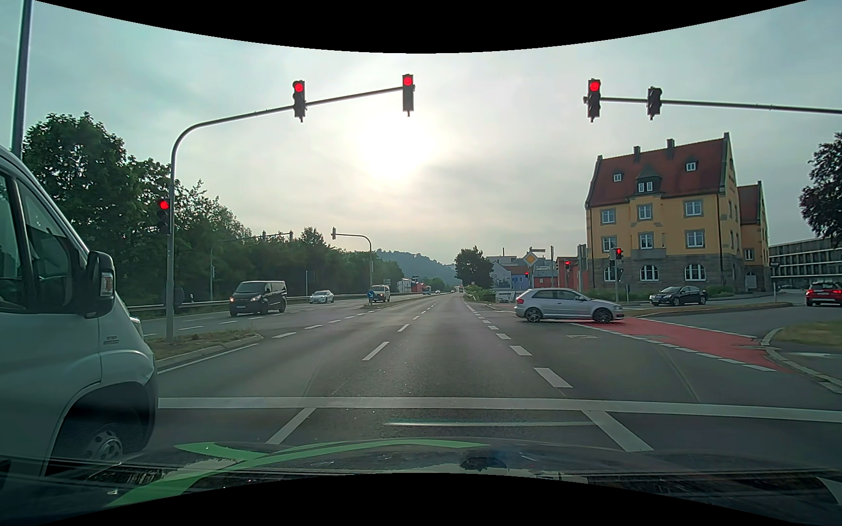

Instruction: Follow the waypoints while adhering to traffic rules and regulations

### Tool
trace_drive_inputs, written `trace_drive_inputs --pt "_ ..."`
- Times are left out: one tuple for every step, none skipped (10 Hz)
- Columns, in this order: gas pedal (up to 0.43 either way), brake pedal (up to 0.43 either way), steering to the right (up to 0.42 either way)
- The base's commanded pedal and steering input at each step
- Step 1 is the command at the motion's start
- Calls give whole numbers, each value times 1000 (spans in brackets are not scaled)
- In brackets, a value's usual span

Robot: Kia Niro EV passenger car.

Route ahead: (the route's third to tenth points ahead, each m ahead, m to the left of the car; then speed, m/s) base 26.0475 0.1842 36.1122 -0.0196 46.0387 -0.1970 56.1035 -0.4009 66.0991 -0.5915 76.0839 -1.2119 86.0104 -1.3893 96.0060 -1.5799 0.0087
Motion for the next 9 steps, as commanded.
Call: trace_drive_inputs --pt "0 226 -9" --pt "0 232 -9" --pt "0 232 -9" --pt "0 232 -9" --pt "0 232 -9" --pt "0 220 -9" --pt "0 207 -9" --pt "0 201 -9" --pt "0 201 -8"
